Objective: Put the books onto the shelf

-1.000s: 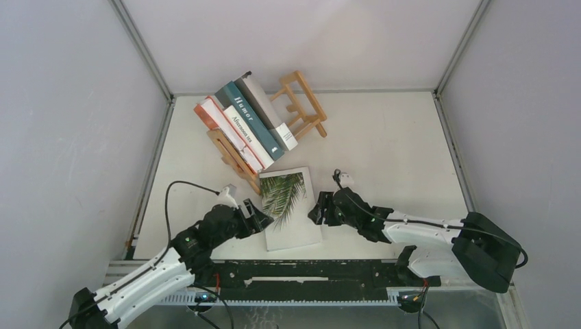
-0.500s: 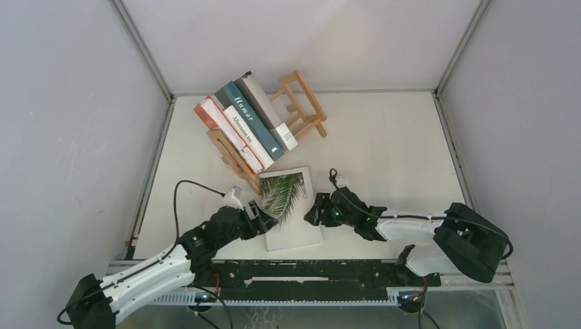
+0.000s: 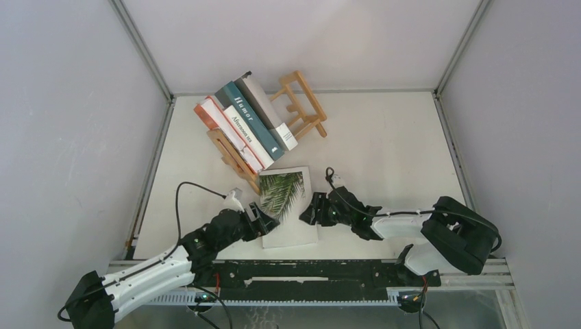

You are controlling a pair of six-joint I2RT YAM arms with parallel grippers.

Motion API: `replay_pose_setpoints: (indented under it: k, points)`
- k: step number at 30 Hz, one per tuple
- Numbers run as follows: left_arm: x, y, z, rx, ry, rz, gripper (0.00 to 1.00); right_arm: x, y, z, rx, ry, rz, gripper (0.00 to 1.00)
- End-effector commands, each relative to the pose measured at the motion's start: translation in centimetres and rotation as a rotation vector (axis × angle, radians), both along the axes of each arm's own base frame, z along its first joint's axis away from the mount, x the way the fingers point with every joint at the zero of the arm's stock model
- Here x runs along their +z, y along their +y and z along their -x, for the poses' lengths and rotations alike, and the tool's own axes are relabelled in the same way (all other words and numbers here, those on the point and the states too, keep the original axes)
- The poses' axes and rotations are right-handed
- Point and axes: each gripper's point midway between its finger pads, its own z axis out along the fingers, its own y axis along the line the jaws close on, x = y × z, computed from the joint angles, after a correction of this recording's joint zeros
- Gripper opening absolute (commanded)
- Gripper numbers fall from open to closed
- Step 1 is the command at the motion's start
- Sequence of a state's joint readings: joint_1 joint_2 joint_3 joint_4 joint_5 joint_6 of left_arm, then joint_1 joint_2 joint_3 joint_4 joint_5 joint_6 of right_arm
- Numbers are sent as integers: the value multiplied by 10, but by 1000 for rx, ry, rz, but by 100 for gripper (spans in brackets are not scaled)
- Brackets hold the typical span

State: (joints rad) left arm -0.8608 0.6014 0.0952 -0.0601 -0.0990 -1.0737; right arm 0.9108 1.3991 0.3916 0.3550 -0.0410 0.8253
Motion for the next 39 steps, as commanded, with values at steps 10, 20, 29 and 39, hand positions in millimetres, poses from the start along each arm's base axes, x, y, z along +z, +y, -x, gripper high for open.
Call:
replay_pose_setpoints:
  k: [10,20,29,39]
  points:
    - [20,-16,2,-51,-63,114,86,-14,7,17,59,121,-31,58]
    - [68,-30,0,-109,-149,201,86,-26,4,15,67,160,0,58]
    - [114,-49,12,-190,-198,271,86,-34,-11,15,39,159,82,57]
    - [147,-72,17,-239,-237,300,86,-37,-23,18,26,167,139,58]
